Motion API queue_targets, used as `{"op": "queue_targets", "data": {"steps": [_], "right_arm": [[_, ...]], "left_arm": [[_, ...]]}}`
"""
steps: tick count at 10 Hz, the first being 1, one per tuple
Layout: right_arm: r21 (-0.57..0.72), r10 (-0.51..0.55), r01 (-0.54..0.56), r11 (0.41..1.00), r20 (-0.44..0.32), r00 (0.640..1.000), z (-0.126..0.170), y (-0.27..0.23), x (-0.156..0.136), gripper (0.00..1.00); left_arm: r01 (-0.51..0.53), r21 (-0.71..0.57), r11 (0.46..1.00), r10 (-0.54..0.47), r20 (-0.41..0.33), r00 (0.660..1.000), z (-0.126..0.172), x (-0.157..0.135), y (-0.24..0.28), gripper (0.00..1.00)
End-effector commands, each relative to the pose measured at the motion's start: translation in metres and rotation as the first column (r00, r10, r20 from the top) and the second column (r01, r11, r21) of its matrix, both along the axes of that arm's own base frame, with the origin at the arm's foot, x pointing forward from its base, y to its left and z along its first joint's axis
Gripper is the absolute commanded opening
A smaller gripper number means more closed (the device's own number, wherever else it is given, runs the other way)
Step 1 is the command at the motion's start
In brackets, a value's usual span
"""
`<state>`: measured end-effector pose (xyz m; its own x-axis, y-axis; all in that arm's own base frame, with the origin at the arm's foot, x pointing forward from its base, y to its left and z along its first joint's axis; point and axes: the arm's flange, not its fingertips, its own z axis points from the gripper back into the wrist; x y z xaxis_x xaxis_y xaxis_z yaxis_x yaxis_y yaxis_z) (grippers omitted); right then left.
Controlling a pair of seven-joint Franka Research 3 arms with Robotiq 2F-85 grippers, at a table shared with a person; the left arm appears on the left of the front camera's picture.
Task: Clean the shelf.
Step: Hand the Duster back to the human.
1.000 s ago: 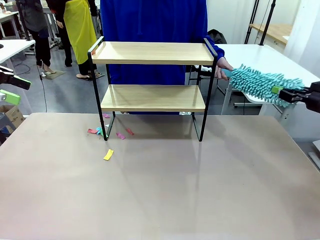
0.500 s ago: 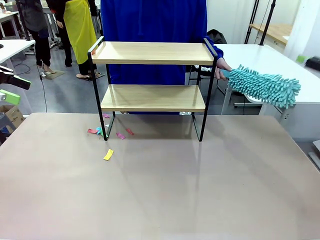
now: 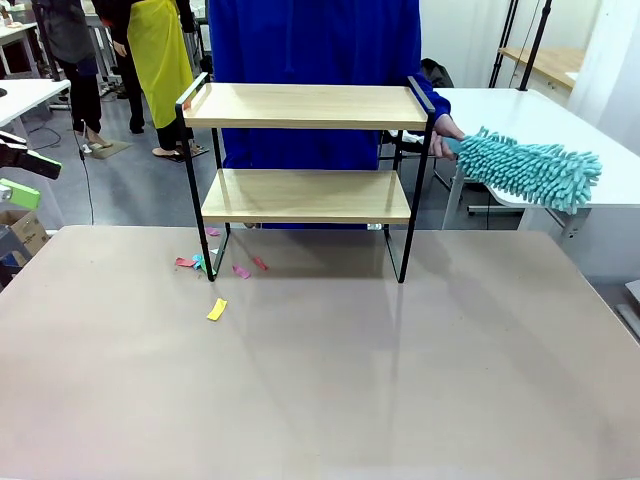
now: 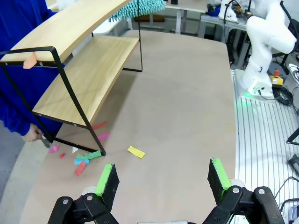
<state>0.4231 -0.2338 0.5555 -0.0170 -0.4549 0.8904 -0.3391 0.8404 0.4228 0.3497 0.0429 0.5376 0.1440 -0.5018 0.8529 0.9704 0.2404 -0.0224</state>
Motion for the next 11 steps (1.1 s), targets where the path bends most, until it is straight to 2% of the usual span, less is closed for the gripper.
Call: {"op": "queue_targets", "data": {"steps": [1,11], "right_arm": [[-0.025,0.005,-0.005,1.0,0.011,1.0,-0.0013,0.0082,-0.0002,1.0],[-0.025,0.005,-0.005,1.0,0.011,1.0,-0.0013,0.0082,-0.0002,1.0]], "left_arm": [[0.012,-0.025,1.0,-0.011,0.024,1.0,-0.0005,0.0004,-0.0007,1.0],[0.012,-0.025,1.0,-0.011,0.024,1.0,-0.0005,0.0004,-0.0007,1.0]]}}
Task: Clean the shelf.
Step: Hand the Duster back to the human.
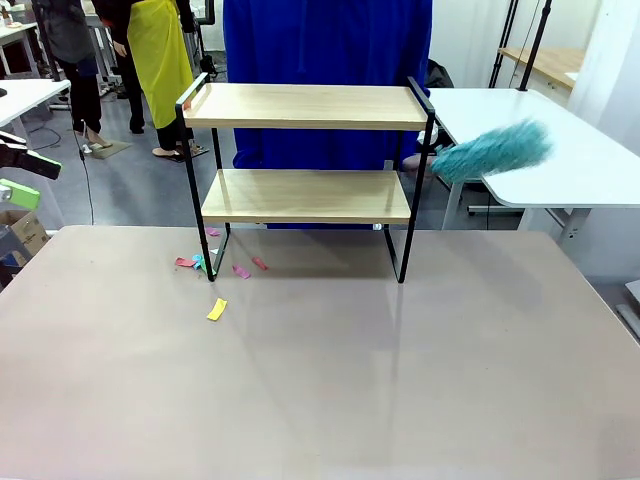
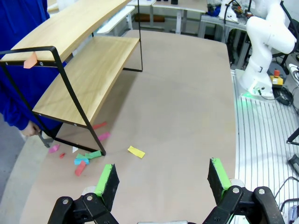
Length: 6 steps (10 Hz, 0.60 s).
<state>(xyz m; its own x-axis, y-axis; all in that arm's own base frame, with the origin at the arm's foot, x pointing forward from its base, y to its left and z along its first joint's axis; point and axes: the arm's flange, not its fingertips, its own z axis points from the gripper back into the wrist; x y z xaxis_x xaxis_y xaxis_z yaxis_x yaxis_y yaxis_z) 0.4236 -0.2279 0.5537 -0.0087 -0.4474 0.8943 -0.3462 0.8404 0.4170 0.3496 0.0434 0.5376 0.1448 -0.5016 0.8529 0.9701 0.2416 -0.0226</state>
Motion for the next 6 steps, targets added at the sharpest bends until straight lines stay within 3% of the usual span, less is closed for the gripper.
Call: {"op": "queue_targets", "data": {"steps": [1,6], "right_arm": [[-0.016,-0.005,0.005,1.0,0.015,1.0,0.0006,0.0023,-0.0007,1.0],[-0.016,-0.005,0.005,1.0,0.015,1.0,0.0006,0.0023,-0.0007,1.0]], "left_arm": [[0.013,-0.025,1.0,-0.012,0.024,1.0,-0.0005,0.0004,-0.0011,1.0],[0.013,-0.025,1.0,-0.012,0.024,1.0,-0.0005,0.0004,-0.0011,1.0]]}}
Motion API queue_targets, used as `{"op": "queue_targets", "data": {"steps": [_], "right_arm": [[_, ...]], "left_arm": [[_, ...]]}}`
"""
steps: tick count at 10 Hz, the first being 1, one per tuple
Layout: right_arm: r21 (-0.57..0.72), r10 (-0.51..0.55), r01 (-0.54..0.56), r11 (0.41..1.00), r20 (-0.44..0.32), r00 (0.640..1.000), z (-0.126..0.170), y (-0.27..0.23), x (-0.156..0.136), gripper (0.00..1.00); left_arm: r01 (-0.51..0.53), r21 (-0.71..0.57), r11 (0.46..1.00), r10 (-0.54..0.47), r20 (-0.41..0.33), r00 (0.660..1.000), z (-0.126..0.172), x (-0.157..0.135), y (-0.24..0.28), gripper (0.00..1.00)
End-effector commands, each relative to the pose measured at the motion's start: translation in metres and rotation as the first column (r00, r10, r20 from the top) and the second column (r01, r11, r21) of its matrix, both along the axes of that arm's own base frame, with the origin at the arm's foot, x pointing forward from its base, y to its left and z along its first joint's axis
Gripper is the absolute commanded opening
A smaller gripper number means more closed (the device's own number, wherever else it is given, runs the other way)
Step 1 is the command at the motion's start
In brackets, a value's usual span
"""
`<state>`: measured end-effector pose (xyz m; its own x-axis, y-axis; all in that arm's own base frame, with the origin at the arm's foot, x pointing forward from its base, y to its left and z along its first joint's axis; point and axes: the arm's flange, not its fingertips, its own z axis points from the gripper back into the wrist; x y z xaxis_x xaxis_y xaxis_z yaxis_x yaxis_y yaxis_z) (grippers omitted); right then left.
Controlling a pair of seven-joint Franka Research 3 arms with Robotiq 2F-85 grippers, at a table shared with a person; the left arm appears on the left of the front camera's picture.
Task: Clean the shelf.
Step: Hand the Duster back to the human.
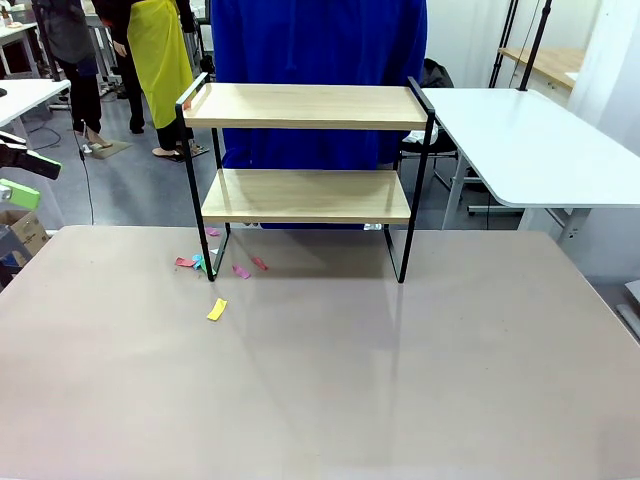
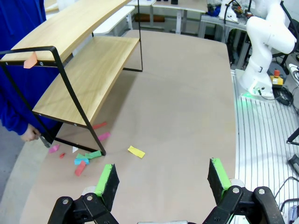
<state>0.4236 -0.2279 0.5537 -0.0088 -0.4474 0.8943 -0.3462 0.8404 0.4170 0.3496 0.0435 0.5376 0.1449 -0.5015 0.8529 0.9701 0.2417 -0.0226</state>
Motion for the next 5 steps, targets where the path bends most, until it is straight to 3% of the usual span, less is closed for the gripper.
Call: {"op": "queue_targets", "data": {"steps": [1,5], "right_arm": [[-0.016,-0.005,0.005,1.0,0.015,1.0,0.0006,0.0023,-0.0006,1.0],[-0.016,-0.005,0.005,1.0,0.015,1.0,0.0006,0.0023,-0.0006,1.0]], "left_arm": [[0.013,-0.025,1.0,-0.013,0.024,1.0,-0.0005,0.0004,-0.0012,1.0],[0.013,-0.025,1.0,-0.013,0.024,1.0,-0.0005,0.0004,-0.0012,1.0]]}}
